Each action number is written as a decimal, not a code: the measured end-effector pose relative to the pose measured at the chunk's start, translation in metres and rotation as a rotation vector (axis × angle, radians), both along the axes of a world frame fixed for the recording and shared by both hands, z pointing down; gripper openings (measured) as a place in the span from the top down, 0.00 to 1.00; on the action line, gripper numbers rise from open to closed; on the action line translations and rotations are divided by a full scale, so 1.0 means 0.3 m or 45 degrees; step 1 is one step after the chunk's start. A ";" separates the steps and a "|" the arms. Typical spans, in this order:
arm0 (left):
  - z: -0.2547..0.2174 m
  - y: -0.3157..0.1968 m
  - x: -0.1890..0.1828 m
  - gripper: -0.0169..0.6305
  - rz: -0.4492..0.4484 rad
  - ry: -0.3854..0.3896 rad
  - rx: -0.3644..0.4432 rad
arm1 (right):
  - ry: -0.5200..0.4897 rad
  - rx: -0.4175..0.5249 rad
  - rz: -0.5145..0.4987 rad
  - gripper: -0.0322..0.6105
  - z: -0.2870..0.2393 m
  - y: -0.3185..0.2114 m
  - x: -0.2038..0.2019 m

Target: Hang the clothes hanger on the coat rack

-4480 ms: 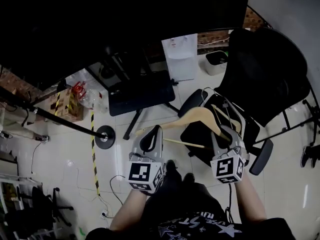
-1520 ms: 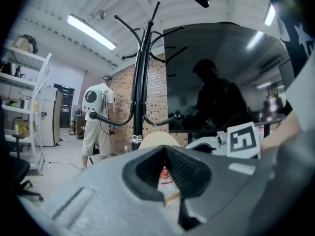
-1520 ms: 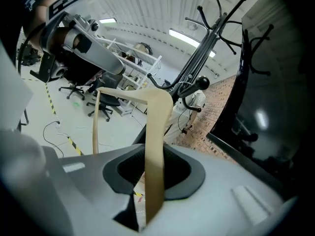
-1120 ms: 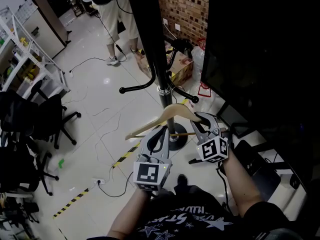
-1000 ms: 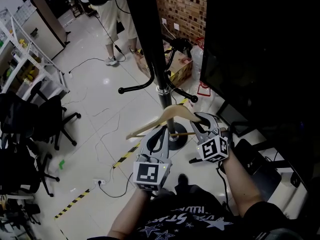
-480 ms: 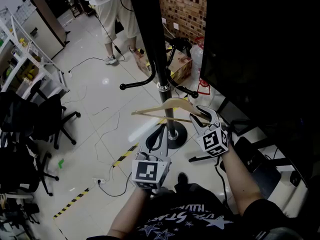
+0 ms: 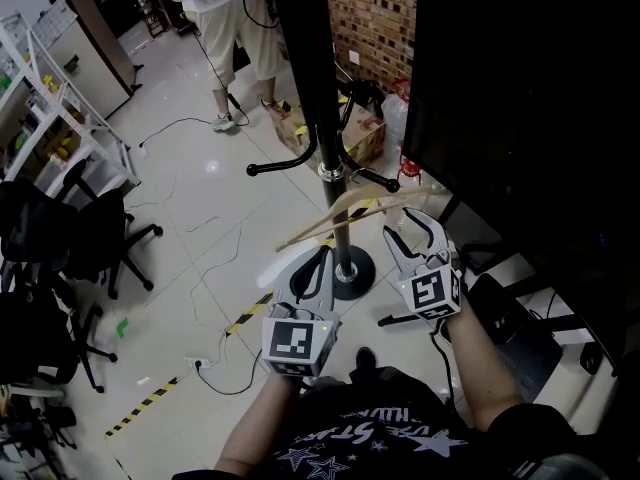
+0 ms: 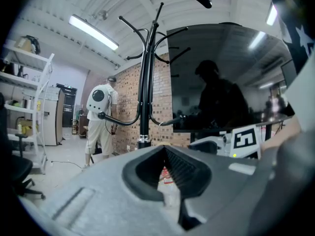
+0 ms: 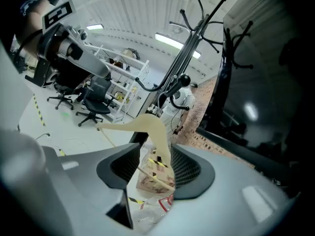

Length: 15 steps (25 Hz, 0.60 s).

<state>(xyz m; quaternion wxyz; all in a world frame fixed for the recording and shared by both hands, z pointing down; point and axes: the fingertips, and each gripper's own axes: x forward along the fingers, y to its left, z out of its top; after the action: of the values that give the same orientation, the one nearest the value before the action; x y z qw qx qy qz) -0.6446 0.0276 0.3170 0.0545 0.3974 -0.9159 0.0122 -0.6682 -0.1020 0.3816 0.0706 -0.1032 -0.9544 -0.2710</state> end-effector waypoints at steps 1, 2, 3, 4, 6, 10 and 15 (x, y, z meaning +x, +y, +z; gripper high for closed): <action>-0.005 0.003 0.001 0.97 0.001 -0.008 0.003 | -0.039 -0.009 0.018 0.64 -0.027 -0.001 0.010; -0.009 0.006 0.003 0.97 0.005 -0.015 0.007 | -0.071 -0.023 0.033 0.64 -0.052 0.000 0.022; -0.010 0.011 0.008 0.97 0.009 -0.022 0.011 | -0.097 -0.041 0.043 0.64 -0.074 0.006 0.035; -0.011 0.019 0.013 0.97 0.014 -0.028 0.017 | -0.117 -0.058 0.047 0.64 -0.094 0.018 0.047; -0.022 0.039 0.025 0.97 0.027 -0.028 0.023 | -0.143 -0.068 0.049 0.64 -0.134 0.050 0.071; -0.055 0.076 0.047 0.97 0.059 -0.046 0.040 | -0.195 -0.106 0.063 0.64 -0.200 0.105 0.106; -0.091 0.144 0.071 0.97 0.081 -0.111 0.078 | -0.300 -0.204 0.084 0.68 -0.308 0.189 0.168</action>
<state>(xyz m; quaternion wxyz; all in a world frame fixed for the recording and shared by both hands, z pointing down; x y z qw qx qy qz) -0.6233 0.0708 0.2897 0.0020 0.4268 -0.9044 0.0033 -0.6177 -0.0454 0.2893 -0.0414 -0.0448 -0.9775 -0.2018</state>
